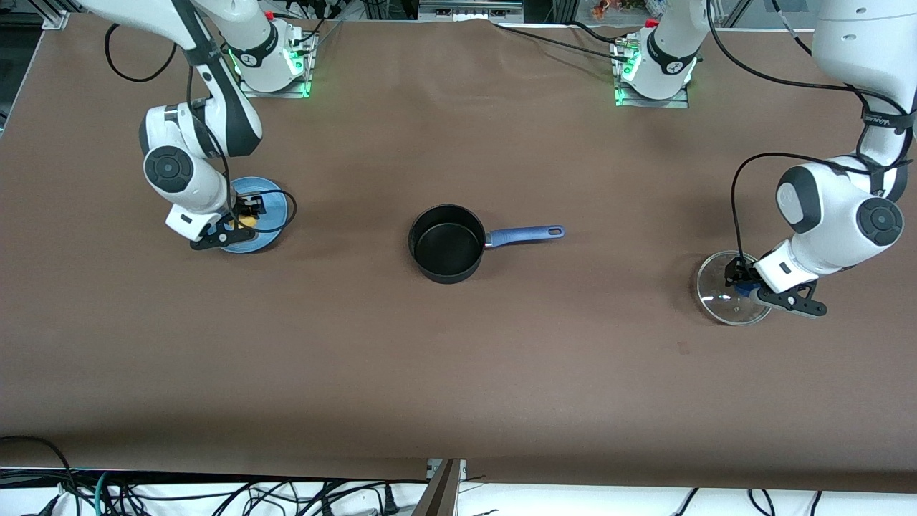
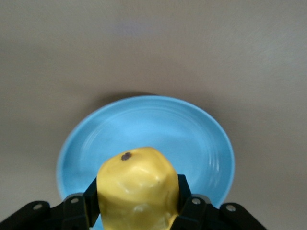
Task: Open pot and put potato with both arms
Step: 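Lower the lid with the left gripper while the right gripper grasps the potato, then carry the potato over the pot with the right gripper while the left gripper withdraws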
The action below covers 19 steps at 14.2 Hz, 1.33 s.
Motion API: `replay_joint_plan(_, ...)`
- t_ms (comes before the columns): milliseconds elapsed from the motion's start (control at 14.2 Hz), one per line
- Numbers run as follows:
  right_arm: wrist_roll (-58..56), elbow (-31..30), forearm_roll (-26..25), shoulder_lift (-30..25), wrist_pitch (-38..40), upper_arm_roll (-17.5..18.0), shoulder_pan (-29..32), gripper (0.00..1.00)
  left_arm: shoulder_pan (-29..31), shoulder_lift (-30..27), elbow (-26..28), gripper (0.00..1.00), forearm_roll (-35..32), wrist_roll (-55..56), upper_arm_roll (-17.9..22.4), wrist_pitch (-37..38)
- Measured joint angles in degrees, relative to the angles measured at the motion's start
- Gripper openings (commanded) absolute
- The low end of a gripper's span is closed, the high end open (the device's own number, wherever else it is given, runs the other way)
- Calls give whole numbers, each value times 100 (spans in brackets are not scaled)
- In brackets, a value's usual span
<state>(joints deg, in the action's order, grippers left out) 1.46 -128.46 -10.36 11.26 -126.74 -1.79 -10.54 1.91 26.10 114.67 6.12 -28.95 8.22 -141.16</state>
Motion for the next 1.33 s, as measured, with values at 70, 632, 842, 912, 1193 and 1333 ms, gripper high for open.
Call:
replay_joint_plan(70,193,399,108,-18,527,162,-7,23,28,65,8,53,120,-119,0,-87)
replay_joint_plan(632,2613,3021,2689,931,1854,514,-825,23,171,37,-244,100,833,-525,-20,387)
replay_joint_plan(842,3873,4033,2827,1773,1463,537,-1523,23,113,-542,-863,100,633,365,-84,2083)
replay_joint_plan(912,4212,4293,2827,2065,1170,541,-1789,23,71,-748,-1180,100,416,825,-145,2737)
replay_joint_plan(1193,4798,4619,2522,2959,76,523,-2570,23,-58,-1394,-2340,100,-6,2254,-562,4664)
replay_joint_plan(1333,4835,4625,2223,3241,-34,520,-2670,23,-74,-1577,-2640,100,-150,2626,-649,5196)
